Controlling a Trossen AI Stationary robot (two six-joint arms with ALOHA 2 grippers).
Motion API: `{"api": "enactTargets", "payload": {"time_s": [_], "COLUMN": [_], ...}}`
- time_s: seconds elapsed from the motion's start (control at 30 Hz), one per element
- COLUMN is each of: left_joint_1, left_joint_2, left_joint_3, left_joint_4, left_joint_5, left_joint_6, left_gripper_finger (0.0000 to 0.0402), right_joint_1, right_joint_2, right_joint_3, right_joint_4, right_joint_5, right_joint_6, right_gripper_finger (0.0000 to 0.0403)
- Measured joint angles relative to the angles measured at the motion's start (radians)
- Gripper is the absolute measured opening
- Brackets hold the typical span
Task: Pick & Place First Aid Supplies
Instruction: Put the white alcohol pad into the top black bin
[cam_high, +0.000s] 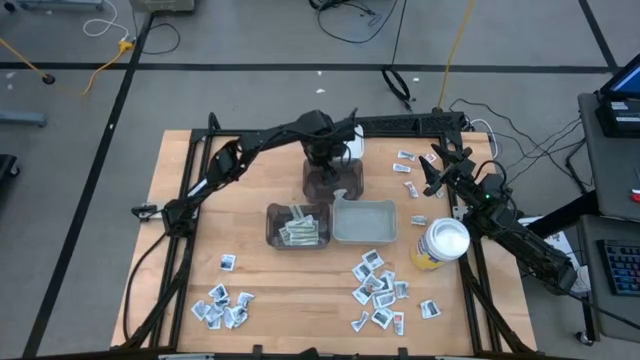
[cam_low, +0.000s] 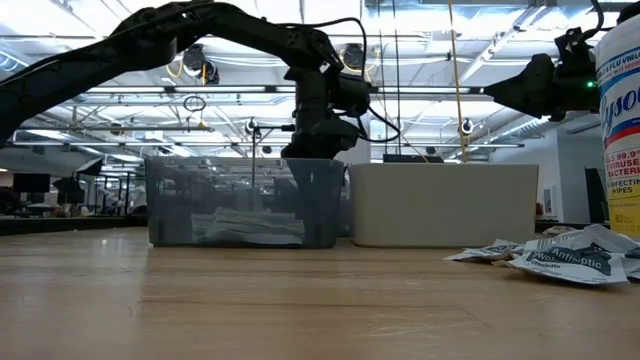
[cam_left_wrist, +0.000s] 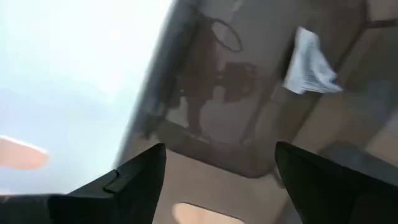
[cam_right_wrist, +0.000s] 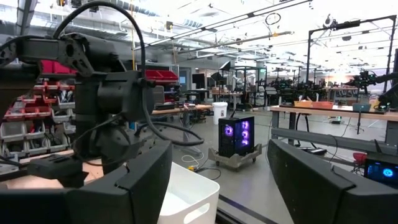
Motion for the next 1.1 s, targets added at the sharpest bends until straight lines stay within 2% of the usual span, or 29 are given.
{"api": "enactTargets", "payload": {"time_s": [0.17,0.43,0.83,0.97,1.1], "left_joint_1": [0.000,-0.017,-0.048,-0.067,-0.100], "left_joint_2": [-0.015,-0.112,-0.203,-0.260,-0.380], "left_joint_3": [0.000,0.000,-0.021,-0.110,-0.309], "left_joint_4": [-0.005,-0.053,-0.101,-0.085,0.006], "left_joint_5": [0.011,-0.012,-0.025,-0.025,-0.026], "left_joint_6": [-0.005,-0.017,-0.082,-0.096,-0.135], "left_gripper_finger": [0.0310,0.0319,0.0300,0.0300,0.0304], "right_joint_1": [0.000,0.000,0.000,0.000,0.000], "right_joint_2": [0.000,0.000,0.000,0.000,0.000], "right_joint_3": [0.000,0.000,0.000,0.000,0.000], "right_joint_4": [0.000,0.000,0.001,0.000,0.000], "right_joint_5": [0.000,0.000,0.000,0.000,0.000], "right_joint_6": [0.000,0.000,0.000,0.000,0.000], "right_gripper_finger": [0.0263,0.0263,0.0263,0.0263,0.0263]}}
